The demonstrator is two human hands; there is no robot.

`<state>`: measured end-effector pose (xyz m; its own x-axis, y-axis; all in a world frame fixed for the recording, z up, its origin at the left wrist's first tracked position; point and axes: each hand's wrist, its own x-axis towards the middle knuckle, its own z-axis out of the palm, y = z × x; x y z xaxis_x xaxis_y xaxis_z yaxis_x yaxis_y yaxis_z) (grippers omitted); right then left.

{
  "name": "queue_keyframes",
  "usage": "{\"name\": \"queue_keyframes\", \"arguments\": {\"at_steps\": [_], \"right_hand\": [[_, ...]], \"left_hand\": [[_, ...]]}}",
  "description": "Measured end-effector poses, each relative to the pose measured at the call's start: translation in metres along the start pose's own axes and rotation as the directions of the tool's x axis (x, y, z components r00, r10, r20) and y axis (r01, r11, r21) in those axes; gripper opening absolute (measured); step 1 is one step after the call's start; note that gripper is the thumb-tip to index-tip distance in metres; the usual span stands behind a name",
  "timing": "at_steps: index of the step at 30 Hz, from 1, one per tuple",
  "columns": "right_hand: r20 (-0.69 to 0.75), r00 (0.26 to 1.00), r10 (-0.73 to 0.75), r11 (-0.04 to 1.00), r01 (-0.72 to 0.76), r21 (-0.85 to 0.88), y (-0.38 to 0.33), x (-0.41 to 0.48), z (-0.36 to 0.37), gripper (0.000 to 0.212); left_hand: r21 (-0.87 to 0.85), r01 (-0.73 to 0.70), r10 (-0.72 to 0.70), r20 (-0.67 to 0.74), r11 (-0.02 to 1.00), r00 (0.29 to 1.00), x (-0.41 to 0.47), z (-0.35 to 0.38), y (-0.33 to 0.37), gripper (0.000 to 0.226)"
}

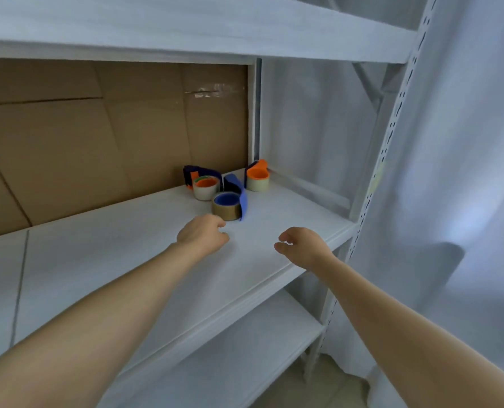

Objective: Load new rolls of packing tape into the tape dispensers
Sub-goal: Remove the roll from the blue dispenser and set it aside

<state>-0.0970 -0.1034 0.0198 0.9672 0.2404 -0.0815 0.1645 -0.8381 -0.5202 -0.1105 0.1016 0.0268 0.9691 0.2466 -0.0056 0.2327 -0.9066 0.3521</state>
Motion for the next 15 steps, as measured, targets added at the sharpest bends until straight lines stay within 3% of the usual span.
{"name": "queue_keyframes", "arguments": {"at_steps": [5,8,11,15], "right_hand": [[0.009,0.999,-0.033,0.999,0.033,-0.008,0.018,0.069,-0.024,0.037],[0.031,0.998,-0.049,0.998,0.048,0.029,0.025,0.104,-0.031,0.035],[0.077,0.994,-0.071,0.997,0.070,0.019,0.030,0.133,-0.028,0.034],[0.139,0.984,-0.112,0.993,0.106,0.047,0.029,0.167,-0.027,0.035]], "left_hand": [[-0.047,0.064,-0.066,-0.054,0.997,0.996,0.075,0.019,0.024,0.045],[-0.053,0.090,-0.094,-0.079,0.994,0.992,0.111,0.029,0.035,0.066],[0.053,0.109,-0.104,-0.093,0.993,0.990,0.132,0.040,0.038,0.078],[0.123,0.120,-0.109,-0.090,0.985,0.990,0.150,0.055,0.034,0.059]]}}
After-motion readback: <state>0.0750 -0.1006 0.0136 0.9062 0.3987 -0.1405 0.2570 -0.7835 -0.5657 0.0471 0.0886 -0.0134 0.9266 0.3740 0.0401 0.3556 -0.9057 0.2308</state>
